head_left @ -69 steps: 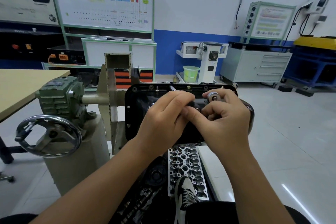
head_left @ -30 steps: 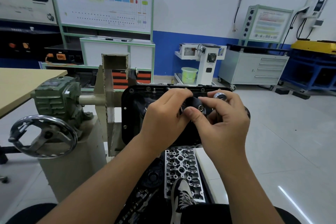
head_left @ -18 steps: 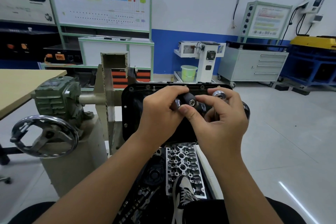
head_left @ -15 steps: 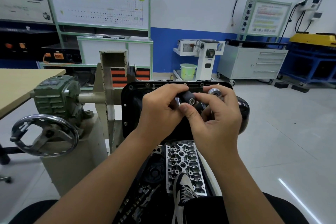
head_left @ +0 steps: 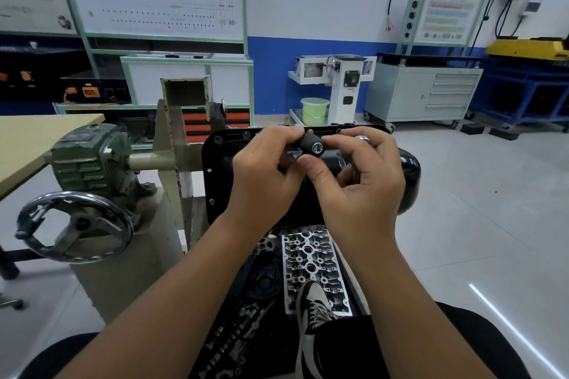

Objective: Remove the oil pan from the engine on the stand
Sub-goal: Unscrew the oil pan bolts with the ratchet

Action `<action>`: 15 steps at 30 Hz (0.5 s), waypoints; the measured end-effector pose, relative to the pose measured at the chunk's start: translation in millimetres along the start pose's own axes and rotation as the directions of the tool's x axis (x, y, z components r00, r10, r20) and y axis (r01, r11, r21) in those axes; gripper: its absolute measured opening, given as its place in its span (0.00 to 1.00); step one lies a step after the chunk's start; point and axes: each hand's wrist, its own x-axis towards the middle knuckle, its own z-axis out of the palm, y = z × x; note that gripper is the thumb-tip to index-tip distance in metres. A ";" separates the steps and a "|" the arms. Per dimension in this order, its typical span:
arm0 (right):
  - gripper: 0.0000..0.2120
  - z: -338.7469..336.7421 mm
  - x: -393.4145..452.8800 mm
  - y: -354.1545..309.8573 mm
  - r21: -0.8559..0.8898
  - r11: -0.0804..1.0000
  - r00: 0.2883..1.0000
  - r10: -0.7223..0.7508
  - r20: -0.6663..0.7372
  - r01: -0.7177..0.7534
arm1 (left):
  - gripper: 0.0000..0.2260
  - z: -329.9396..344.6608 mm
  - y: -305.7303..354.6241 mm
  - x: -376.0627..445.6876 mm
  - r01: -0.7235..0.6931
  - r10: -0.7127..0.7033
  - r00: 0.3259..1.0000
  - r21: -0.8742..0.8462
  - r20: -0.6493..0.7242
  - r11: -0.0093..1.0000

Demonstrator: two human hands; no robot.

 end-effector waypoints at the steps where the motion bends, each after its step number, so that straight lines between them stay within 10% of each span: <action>1: 0.12 1.6 0.4 -1.5 -0.004 1.000 1.000 0.000 0.013 0.000 | 0.09 0.8 -1.1 0.1 0.020 -0.020 1.000 -0.004 -0.005 1.000; 7: 0.14 11.8 -3.2 -8.2 -0.041 0.998 0.996 -0.044 0.071 0.047 | 0.16 -3.8 0.7 4.8 -0.038 0.047 0.994 -0.092 0.098 0.995; 15: 0.12 20.1 -1.5 -11.6 0.134 0.991 1.000 0.011 0.012 -0.013 | 0.06 1.9 3.5 -0.7 0.098 -0.101 0.990 -0.035 -0.097 0.995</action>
